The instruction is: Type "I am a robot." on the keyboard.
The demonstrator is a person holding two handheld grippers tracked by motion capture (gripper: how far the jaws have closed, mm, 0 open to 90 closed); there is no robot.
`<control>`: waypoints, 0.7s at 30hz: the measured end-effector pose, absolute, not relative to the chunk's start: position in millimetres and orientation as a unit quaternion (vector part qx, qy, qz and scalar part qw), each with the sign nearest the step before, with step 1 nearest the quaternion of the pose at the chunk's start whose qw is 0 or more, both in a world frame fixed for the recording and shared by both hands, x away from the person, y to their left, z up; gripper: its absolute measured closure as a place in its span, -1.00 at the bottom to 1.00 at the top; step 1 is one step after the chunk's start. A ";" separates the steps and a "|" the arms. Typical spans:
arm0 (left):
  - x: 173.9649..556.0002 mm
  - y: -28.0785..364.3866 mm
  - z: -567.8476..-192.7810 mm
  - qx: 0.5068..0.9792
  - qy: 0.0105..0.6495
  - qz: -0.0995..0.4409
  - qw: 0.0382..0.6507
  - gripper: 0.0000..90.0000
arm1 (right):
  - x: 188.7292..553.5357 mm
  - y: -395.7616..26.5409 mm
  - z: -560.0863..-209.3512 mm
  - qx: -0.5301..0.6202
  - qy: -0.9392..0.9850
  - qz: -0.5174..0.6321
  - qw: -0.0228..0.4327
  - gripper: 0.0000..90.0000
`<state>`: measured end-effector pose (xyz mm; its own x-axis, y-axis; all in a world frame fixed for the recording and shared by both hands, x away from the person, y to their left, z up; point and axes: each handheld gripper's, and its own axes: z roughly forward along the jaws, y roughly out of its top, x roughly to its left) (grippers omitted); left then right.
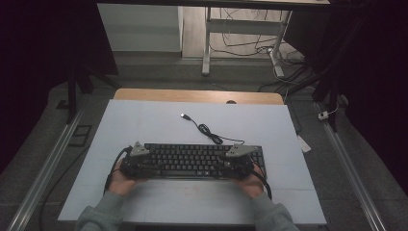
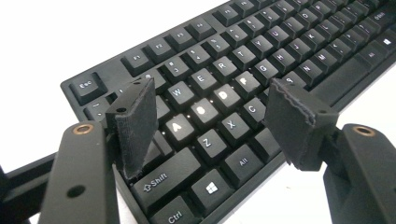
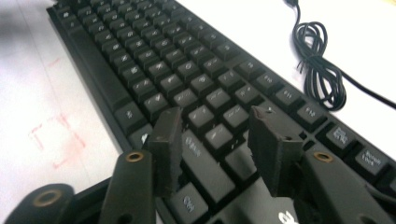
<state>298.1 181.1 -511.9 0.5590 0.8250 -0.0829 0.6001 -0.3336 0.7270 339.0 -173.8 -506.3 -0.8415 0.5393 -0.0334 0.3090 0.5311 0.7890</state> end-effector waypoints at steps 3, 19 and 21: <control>298.2 181.4 -511.5 0.800 0.445 0.157 0.369 -0.24 | 334.8 -177.8 -507.3 0.244 0.865 0.415 0.142 0.14; 306.4 167.5 -513.4 0.804 0.434 0.164 0.372 -0.13 | 337.3 -180.1 -508.6 0.246 0.861 0.423 0.141 0.10; 309.2 163.1 -514.1 0.806 0.431 0.164 0.371 -0.08 | 337.4 -179.8 -508.6 0.245 0.861 0.422 0.141 0.10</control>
